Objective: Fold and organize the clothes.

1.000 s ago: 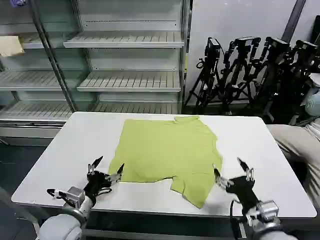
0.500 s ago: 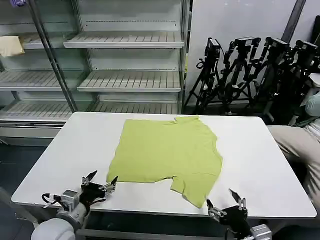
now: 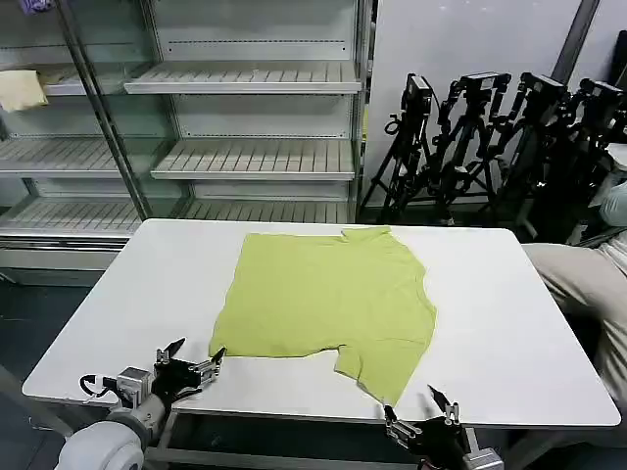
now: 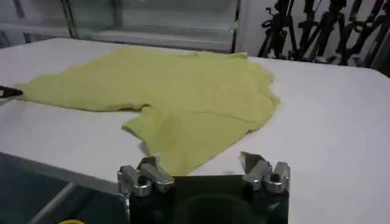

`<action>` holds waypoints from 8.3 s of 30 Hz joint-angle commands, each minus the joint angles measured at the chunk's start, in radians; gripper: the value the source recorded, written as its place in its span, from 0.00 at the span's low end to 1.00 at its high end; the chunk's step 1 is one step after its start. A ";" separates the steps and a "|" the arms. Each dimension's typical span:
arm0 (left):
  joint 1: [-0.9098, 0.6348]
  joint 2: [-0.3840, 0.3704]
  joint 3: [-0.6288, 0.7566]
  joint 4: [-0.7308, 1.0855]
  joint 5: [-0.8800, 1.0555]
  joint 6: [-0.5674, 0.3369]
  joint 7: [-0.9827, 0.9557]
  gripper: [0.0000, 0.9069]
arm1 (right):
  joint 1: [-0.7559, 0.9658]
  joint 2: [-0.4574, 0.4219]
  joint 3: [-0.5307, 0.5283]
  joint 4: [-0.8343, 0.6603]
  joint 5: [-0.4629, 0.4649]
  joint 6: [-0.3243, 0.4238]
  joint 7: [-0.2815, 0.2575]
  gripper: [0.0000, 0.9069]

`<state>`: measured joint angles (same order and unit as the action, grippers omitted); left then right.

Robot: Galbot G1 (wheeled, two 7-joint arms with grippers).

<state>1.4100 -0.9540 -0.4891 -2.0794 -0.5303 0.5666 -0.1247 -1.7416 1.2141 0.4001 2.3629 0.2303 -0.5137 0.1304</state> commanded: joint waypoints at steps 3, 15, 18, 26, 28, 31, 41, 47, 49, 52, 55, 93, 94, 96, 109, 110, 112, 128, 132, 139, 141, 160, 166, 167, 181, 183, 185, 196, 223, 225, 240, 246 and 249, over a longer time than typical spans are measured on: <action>-0.007 -0.002 0.003 0.021 0.011 0.010 0.004 0.01 | 0.038 0.011 -0.041 -0.040 0.022 -0.010 0.023 0.00; 0.012 -0.012 0.012 0.007 0.007 0.010 0.019 0.01 | 0.059 0.013 -0.052 -0.042 0.051 -0.041 0.017 0.00; 0.018 -0.017 0.012 0.004 0.009 0.010 0.021 0.01 | 0.058 0.012 -0.051 -0.041 0.052 -0.042 0.016 0.00; 0.026 -0.052 0.003 -0.017 -0.008 0.009 0.039 0.01 | 0.053 0.004 -0.035 -0.039 0.032 -0.002 -0.006 0.00; 0.033 -0.065 0.000 -0.029 -0.010 0.009 0.043 0.01 | 0.051 -0.001 -0.024 -0.025 0.028 0.026 -0.016 0.00; 0.049 -0.074 -0.013 -0.068 -0.010 0.001 0.043 0.01 | 0.036 -0.012 0.000 0.021 0.029 0.042 -0.030 0.00; 0.105 -0.070 -0.088 -0.245 -0.065 0.001 0.046 0.01 | -0.018 -0.045 0.117 0.134 0.055 0.054 -0.056 0.00; -0.102 -0.023 -0.047 -0.090 -0.103 -0.021 0.041 0.01 | 0.234 -0.062 0.074 -0.020 0.087 0.036 -0.021 0.00; -0.143 -0.015 -0.035 -0.048 -0.113 -0.029 0.042 0.01 | 0.302 -0.064 0.055 -0.077 0.086 0.035 -0.015 0.00; -0.220 -0.007 -0.007 0.009 -0.130 -0.030 0.042 0.01 | 0.392 -0.062 0.041 -0.143 0.094 0.030 -0.015 0.00; -0.277 -0.006 0.034 0.081 -0.131 -0.033 0.042 0.01 | 0.473 -0.058 0.020 -0.200 0.099 0.023 -0.014 0.00; -0.583 -0.021 0.292 0.440 -0.082 -0.078 0.076 0.02 | 0.866 -0.044 -0.120 -0.610 0.061 0.037 -0.068 0.00; -0.583 -0.021 0.292 0.443 -0.082 -0.078 0.076 0.84 | 0.867 -0.043 -0.120 -0.615 0.060 0.038 -0.069 1.00; -0.583 -0.020 0.289 0.451 -0.081 -0.078 0.076 1.00 | 0.876 -0.031 -0.123 -0.640 0.058 0.039 -0.070 1.00; -0.507 0.043 0.228 0.327 -0.089 -0.076 0.072 1.00 | 0.852 -0.042 -0.093 -0.615 0.066 -0.012 -0.064 1.00; -0.494 0.051 0.220 0.291 -0.101 -0.073 0.071 1.00 | 0.823 -0.055 -0.075 -0.578 0.085 -0.026 -0.058 1.00; -0.455 0.071 0.207 0.244 -0.132 -0.056 0.064 1.00 | 0.752 -0.085 -0.034 -0.504 0.122 -0.057 -0.049 1.00; -0.391 0.061 0.274 0.229 -0.167 0.014 -0.035 0.02 | 0.447 -0.092 0.118 -0.345 0.223 -0.066 0.000 0.00; -0.398 0.055 0.274 0.232 -0.169 0.013 -0.031 0.02 | 0.462 -0.093 0.103 -0.364 0.237 -0.066 -0.014 0.00; -0.405 0.049 0.296 0.238 -0.144 0.012 -0.031 0.02 | 0.496 -0.090 0.067 -0.395 0.238 -0.065 -0.008 0.00; -0.407 0.047 0.301 0.241 -0.134 0.012 -0.029 0.02 | 0.501 -0.088 0.064 -0.401 0.237 -0.064 -0.008 0.00; -0.156 0.072 0.154 0.043 -0.116 0.010 -0.012 0.02 | 0.210 -0.074 0.164 -0.130 0.164 -0.045 -0.047 0.00; -0.120 0.065 0.131 0.038 -0.089 -0.016 0.003 0.01 | 0.174 -0.063 0.184 -0.107 0.101 -0.010 -0.067 1.00; -0.141 0.060 0.134 0.058 -0.089 -0.018 0.003 0.01 | 0.202 -0.063 0.184 -0.113 0.099 -0.009 -0.064 1.00; -0.212 0.064 0.150 0.130 -0.061 -0.029 0.038 0.01 | 0.617 -0.052 0.031 -0.454 0.105 -0.053 -0.040 1.00; -0.215 0.063 0.150 0.130 -0.059 -0.028 0.040 0.01 | 0.654 -0.040 0.003 -0.497 0.115 -0.061 -0.041 0.39; -0.216 0.063 0.149 0.132 -0.057 -0.028 0.043 0.02 | 0.674 -0.032 -0.020 -0.528 0.121 -0.064 -0.045 0.02; -0.239 0.065 0.164 0.138 -0.051 -0.028 0.051 0.01 | 0.651 -0.027 -0.038 -0.525 0.169 -0.064 -0.055 0.00; 0.138 0.082 -0.044 -0.147 -0.086 -0.032 0.086 0.02 | 0.033 -0.037 0.233 -0.004 0.109 -0.004 -0.094 0.00; 0.175 0.087 -0.078 -0.164 -0.078 -0.022 0.086 0.02 | -0.029 -0.017 0.239 0.027 0.057 0.021 -0.101 0.00; 0.253 0.094 -0.242 -0.336 -0.063 0.010 0.043 1.00 | -0.121 -0.002 0.353 0.255 0.089 -0.033 -0.164 1.00; 0.013 0.154 -0.134 -0.221 -0.098 -0.014 0.046 1.00 | 0.320 -0.078 0.225 0.001 0.110 -0.065 -0.057 1.00; -0.179 0.169 -0.010 -0.103 -0.127 -0.029 0.053 1.00 | 0.525 -0.088 0.127 -0.190 0.106 -0.065 -0.024 1.00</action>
<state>1.4862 -0.8169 -0.6069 -2.2880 -0.6258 0.5520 -0.0673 -1.5804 1.1652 0.6408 2.3968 0.3183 -0.5602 0.0432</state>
